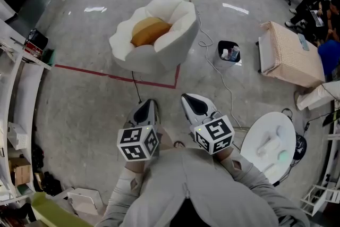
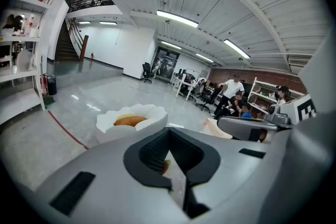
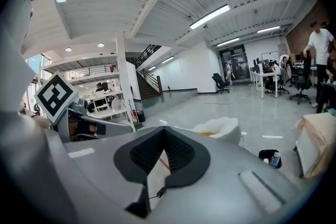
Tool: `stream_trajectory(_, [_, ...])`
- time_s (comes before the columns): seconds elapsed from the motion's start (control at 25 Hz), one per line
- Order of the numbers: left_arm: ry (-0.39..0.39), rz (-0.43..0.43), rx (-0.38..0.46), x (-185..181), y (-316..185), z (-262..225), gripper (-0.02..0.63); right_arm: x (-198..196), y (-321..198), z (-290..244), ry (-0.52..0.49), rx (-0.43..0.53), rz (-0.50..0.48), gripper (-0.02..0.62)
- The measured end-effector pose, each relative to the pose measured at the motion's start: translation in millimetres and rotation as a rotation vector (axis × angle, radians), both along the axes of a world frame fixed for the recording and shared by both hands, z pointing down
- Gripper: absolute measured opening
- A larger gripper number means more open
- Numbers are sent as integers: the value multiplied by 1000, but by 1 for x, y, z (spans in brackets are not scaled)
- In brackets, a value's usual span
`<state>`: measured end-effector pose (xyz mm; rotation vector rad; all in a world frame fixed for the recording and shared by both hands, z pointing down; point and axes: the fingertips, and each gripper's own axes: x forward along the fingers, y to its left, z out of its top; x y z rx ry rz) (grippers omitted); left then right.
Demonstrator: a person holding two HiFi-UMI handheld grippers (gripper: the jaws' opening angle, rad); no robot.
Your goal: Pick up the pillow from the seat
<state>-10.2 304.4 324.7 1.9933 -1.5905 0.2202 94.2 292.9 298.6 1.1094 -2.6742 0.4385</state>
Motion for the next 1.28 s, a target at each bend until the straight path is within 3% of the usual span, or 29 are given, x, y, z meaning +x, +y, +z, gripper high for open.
stream_trajectory(0.48, [-7,47,-4,-61,-113,-9,3,-72,-116,-10,-2,2,8,-5])
stream_trajectory(0.84, [-17,104,5,-117,-212,-21,2,-124,-212,-20,-11,10,76,-5])
stream_trajectory(1.28, [-1,137,-15,-160,-291,-12,3,-155,-291,-12,1,-9,145,-3])
